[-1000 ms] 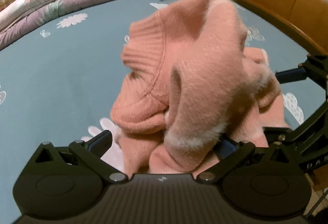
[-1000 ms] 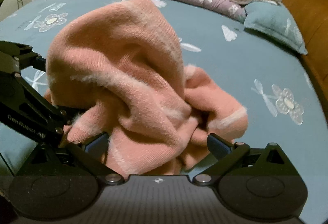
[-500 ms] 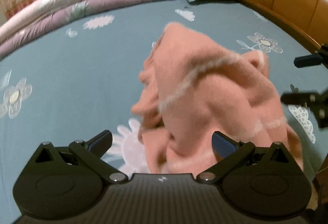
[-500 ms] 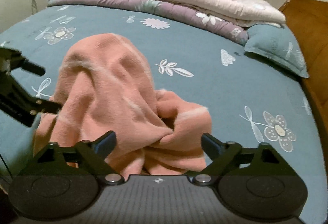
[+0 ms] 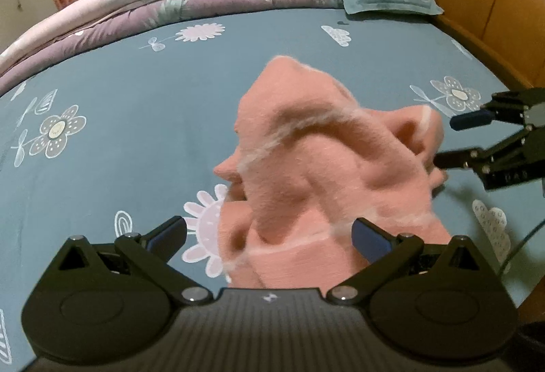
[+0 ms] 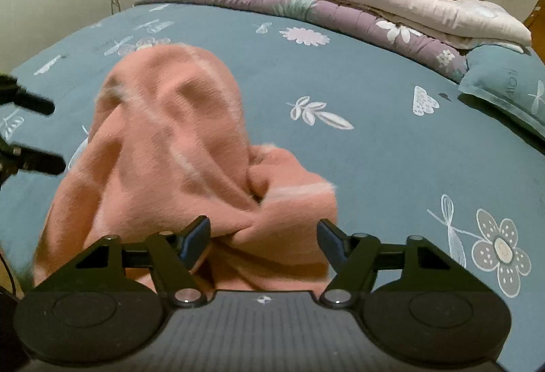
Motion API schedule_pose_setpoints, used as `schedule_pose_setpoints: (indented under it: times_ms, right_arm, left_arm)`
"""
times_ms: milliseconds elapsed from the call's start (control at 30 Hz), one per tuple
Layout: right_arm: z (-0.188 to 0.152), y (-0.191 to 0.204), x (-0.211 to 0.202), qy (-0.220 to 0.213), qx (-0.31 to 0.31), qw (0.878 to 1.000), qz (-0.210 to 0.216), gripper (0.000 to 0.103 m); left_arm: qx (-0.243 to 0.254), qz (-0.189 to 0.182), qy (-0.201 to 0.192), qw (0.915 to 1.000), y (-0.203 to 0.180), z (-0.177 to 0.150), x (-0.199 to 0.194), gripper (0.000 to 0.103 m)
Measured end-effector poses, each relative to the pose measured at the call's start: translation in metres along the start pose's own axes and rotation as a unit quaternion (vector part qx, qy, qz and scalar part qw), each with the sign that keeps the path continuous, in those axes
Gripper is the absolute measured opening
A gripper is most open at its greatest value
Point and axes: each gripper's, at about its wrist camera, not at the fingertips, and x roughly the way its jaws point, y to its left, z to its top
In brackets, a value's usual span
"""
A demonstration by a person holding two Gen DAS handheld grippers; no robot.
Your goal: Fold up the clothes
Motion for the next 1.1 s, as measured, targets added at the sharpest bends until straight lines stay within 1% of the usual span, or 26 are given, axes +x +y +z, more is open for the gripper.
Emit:
schedule_pose_setpoints:
  times_ms: [133,200,267,333,400,500,533,567,633,733,767,800,933,967,1033,1100]
  right_arm:
    - [0.01,-0.029,0.004,-0.013,0.019,1.0,0.01,0.073]
    - [0.013,-0.043,0.012,-0.009,0.038,0.999,0.027,0.073]
    - [0.013,-0.055,0.028,0.003,0.06,0.997,0.054,0.073]
    - [0.011,-0.062,0.043,0.017,0.079,0.993,0.085,0.073]
    - [0.008,-0.061,0.053,0.026,0.083,0.99,0.107,0.073]
    - [0.005,-0.054,0.064,0.037,0.076,0.988,0.129,0.064]
    - [0.004,-0.051,0.065,0.039,0.067,0.99,0.121,0.061]
    - [0.004,-0.049,0.065,0.041,0.058,0.991,0.111,0.061]
    - [0.005,-0.047,0.064,0.043,0.045,0.994,0.085,0.061]
    - [0.009,-0.04,0.069,0.057,0.005,0.998,0.026,0.064]
    - [0.01,-0.037,0.071,0.064,-0.006,0.998,0.014,0.064]
    - [0.009,-0.036,0.075,0.07,-0.014,0.997,0.008,0.064]
    - [0.005,-0.03,0.086,0.085,-0.062,0.993,-0.058,0.063]
    - [0.004,-0.031,0.087,0.088,-0.067,0.991,-0.074,0.063]
    - [0.005,-0.043,0.089,0.089,-0.058,0.989,-0.104,0.063]
    - [0.003,-0.055,0.088,0.093,-0.06,0.984,-0.143,0.061]
  left_arm:
    - [-0.008,0.003,0.005,1.0,-0.011,-0.001,0.005,0.103]
    - [-0.011,-0.001,0.005,0.9999,-0.015,-0.001,0.006,0.103]
    - [-0.013,-0.003,0.006,0.9999,-0.018,-0.001,0.007,0.103]
    - [-0.01,-0.004,0.006,0.9999,-0.022,0.0,0.007,0.103]
    - [-0.005,-0.001,0.007,1.0,-0.027,0.001,0.008,0.103]
    - [-0.006,0.003,0.011,0.9999,-0.03,0.001,0.011,0.103]
    - [-0.007,0.003,0.013,0.9999,-0.031,0.001,0.012,0.103]
    - [-0.008,0.004,0.015,0.9998,-0.032,0.001,0.013,0.103]
    - [-0.01,0.005,0.018,0.9998,-0.034,0.0,0.014,0.103]
    - [-0.009,0.008,0.018,0.9998,-0.036,0.0,0.014,0.102]
    - [-0.009,0.008,0.018,0.9998,-0.037,0.0,0.014,0.102]
    - [-0.008,0.009,0.018,0.9998,-0.037,0.001,0.014,0.103]
    - [-0.007,0.012,0.017,0.9998,-0.04,0.001,0.014,0.103]
    - [-0.007,0.013,0.017,0.9998,-0.04,0.001,0.014,0.103]
    - [-0.006,0.014,0.017,0.9997,-0.041,0.001,0.013,0.103]
    - [-0.006,0.016,0.017,0.9997,-0.042,0.0,0.013,0.103]
